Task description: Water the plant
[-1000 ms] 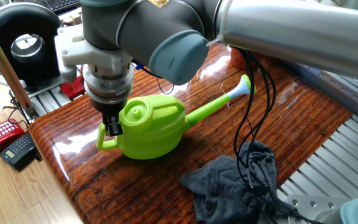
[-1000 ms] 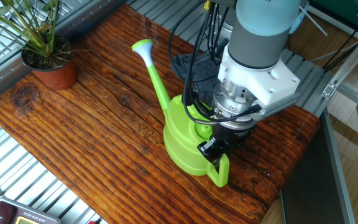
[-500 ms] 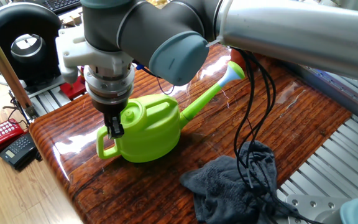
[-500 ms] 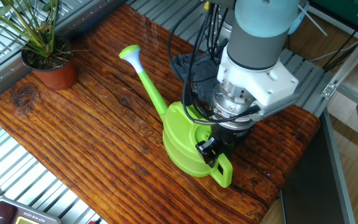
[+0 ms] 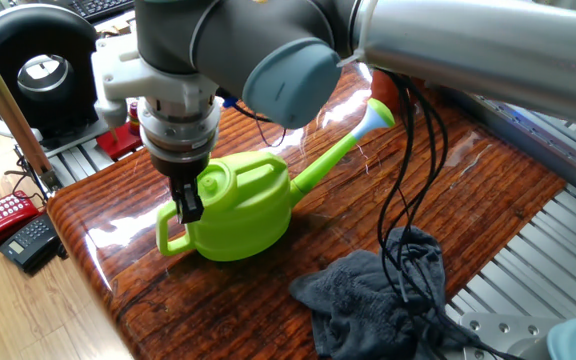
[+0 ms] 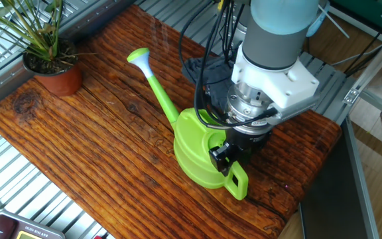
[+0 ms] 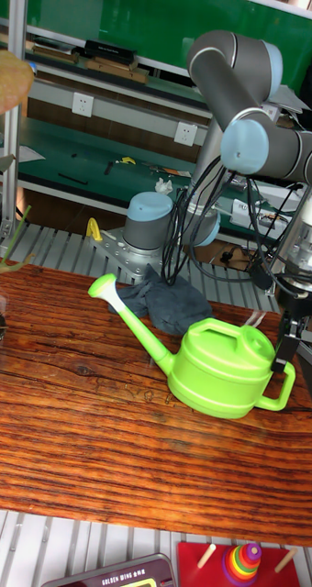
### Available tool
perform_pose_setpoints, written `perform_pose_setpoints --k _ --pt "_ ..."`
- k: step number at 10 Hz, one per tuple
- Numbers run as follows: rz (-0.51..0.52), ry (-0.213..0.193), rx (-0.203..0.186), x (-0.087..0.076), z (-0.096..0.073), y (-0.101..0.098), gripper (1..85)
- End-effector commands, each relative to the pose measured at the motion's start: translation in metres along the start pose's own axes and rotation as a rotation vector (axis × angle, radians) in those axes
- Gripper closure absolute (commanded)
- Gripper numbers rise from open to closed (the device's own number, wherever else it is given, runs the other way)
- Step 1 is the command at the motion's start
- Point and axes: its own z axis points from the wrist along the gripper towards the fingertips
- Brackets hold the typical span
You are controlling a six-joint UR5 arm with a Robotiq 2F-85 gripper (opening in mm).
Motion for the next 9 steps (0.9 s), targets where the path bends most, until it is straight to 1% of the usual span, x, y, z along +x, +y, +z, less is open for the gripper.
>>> perform_pose_setpoints --k 1,5,9 --pt "0.007 -0.005 -0.015 0.004 -0.011 -0.004 33.3" --pt "0.014 -0.008 -0.024 0.007 -0.019 -0.007 33.3" --pt "-0.006 -0.003 -0.047 0.014 -0.031 -0.012 32.7"
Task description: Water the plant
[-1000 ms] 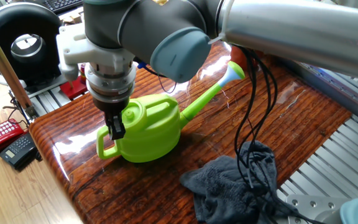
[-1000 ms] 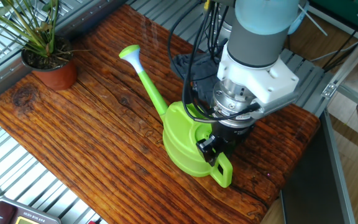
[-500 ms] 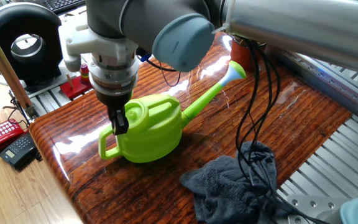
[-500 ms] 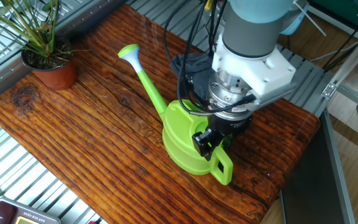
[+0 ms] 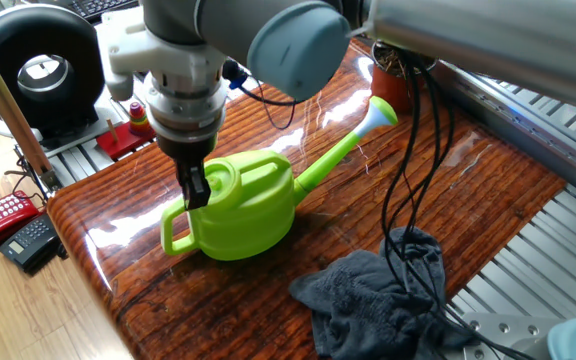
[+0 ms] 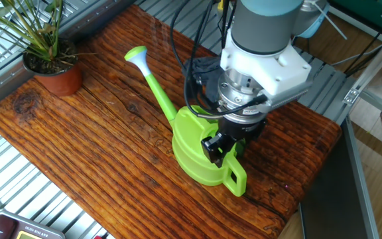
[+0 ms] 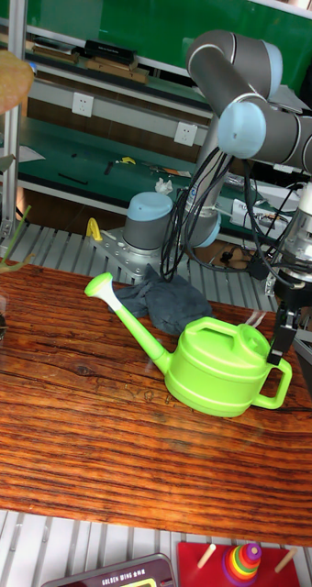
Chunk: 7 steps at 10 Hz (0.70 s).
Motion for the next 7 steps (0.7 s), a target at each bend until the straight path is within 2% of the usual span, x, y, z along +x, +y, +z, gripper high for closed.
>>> perform_pose_setpoints --k 1,6,7 --pt "-0.010 -0.002 -0.026 0.004 -0.015 -0.004 32.3" --pt "-0.055 0.008 -0.055 0.023 -0.031 -0.014 31.3" --pt "-0.069 0.020 -0.063 0.027 -0.033 -0.013 31.0"
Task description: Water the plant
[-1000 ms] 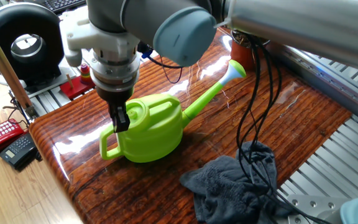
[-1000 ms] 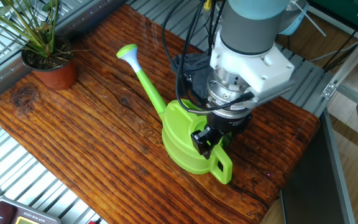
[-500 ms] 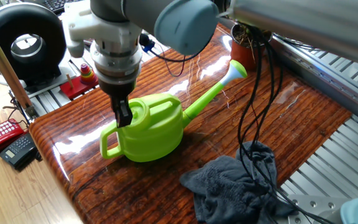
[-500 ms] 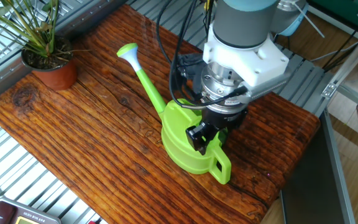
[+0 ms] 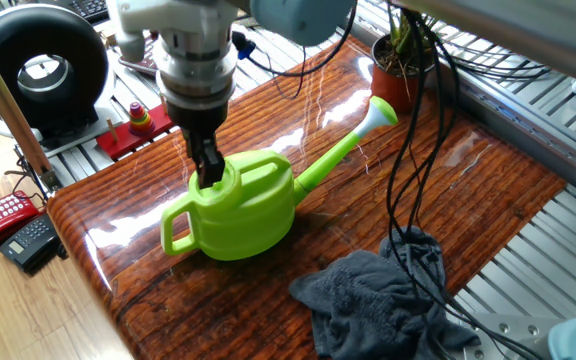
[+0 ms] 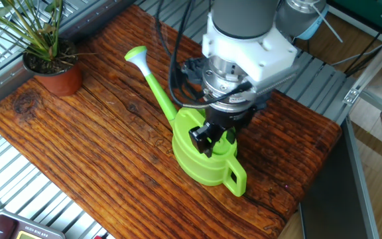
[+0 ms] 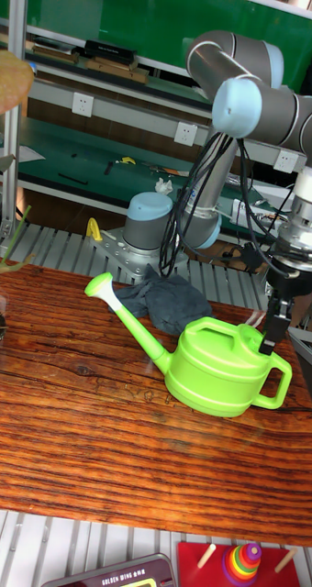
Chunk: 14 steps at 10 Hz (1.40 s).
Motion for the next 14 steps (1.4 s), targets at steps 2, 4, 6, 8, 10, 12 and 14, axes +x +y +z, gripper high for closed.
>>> perform_pose_setpoints --k 2,4,6,8,10,12,14 --pt "-0.065 0.043 -0.023 0.021 -0.010 -0.002 30.7" --pt "-0.166 0.119 -0.019 0.040 -0.012 -0.005 30.3" --pt "-0.212 0.148 -0.015 0.048 -0.014 -0.005 30.3" --pt "-0.246 0.156 -0.018 0.050 -0.015 -0.005 30.3" --pt "-0.255 0.155 -0.014 0.055 -0.012 -0.006 30.3" --pt "-0.249 0.136 -0.005 0.060 -0.005 -0.007 30.7" --pt "-0.242 0.123 -0.002 0.064 0.000 -0.007 31.0"
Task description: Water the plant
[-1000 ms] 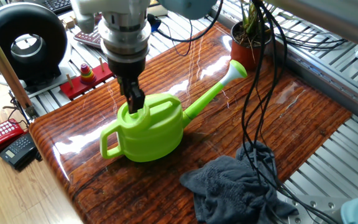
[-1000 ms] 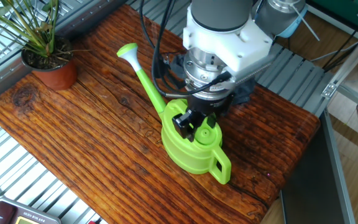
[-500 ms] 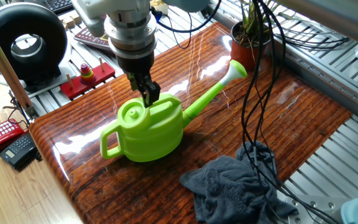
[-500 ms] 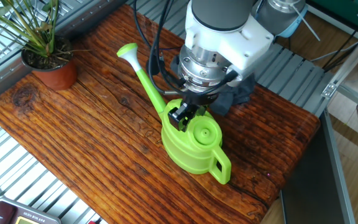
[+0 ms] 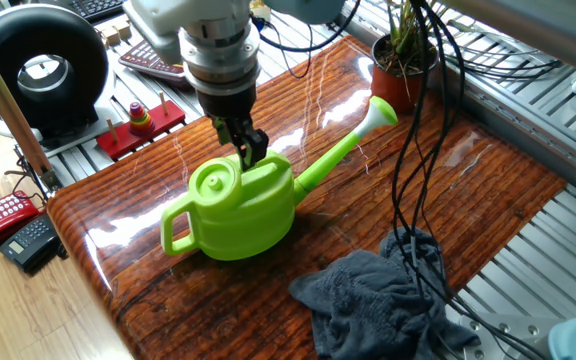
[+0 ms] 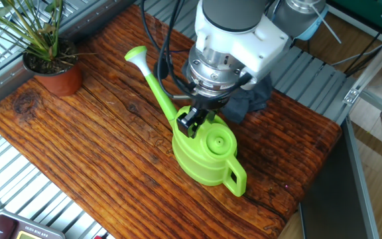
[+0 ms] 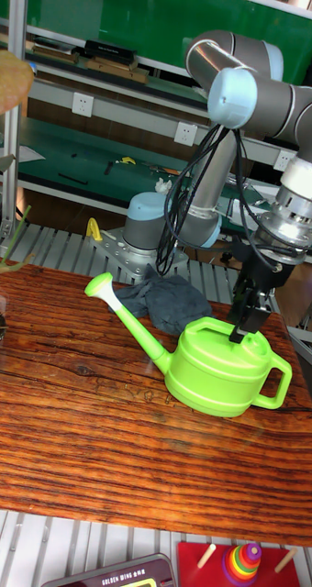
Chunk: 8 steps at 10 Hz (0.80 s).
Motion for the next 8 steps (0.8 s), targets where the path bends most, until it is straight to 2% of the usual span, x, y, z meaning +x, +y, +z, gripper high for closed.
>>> perform_pose_setpoints --k 1,5,7,8 --pt "0.006 -0.027 0.005 0.005 0.008 0.002 31.3" --pt "0.019 -0.039 0.002 0.005 0.013 0.006 36.0" --pt "0.024 -0.043 0.010 0.005 0.017 0.006 44.0" --pt "0.027 -0.043 0.014 0.005 0.019 0.006 44.7"
